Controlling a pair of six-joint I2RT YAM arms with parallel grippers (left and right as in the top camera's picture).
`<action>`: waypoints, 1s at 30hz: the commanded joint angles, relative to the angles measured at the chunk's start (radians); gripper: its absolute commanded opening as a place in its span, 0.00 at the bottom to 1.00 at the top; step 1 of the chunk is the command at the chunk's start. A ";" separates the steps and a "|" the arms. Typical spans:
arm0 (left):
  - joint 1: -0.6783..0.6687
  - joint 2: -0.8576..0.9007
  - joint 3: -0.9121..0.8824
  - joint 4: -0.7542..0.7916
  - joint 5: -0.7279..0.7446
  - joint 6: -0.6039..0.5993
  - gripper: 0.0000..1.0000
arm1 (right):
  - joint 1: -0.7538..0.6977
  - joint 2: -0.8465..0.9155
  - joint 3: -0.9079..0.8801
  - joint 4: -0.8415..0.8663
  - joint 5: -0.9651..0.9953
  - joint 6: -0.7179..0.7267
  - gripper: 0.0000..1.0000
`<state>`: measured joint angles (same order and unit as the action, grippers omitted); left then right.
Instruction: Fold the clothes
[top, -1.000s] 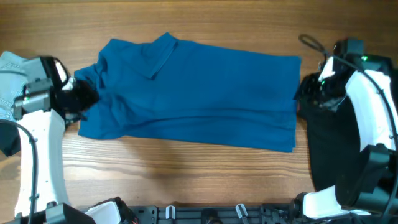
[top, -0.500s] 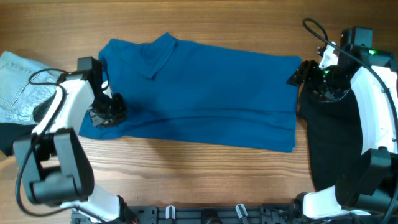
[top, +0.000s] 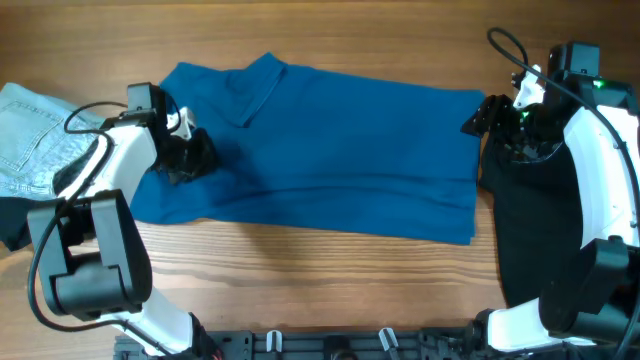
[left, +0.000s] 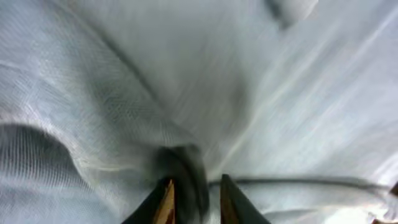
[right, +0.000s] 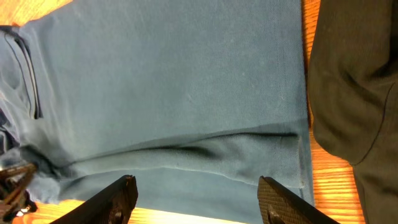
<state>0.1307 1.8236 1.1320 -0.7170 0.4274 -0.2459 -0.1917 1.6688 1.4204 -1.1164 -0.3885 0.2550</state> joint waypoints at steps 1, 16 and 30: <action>-0.005 0.007 0.005 0.102 0.040 -0.025 0.29 | -0.004 -0.016 0.017 0.004 0.007 -0.019 0.67; -0.003 -0.038 0.001 -0.199 -0.138 0.082 0.50 | -0.004 -0.016 0.017 0.001 0.007 -0.016 0.71; -0.005 -0.042 -0.055 0.197 0.126 -0.108 0.07 | -0.004 -0.016 0.017 0.008 0.007 -0.016 0.71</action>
<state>0.1307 1.8046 1.0630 -0.6056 0.5144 -0.2604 -0.1917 1.6688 1.4204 -1.1133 -0.3882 0.2550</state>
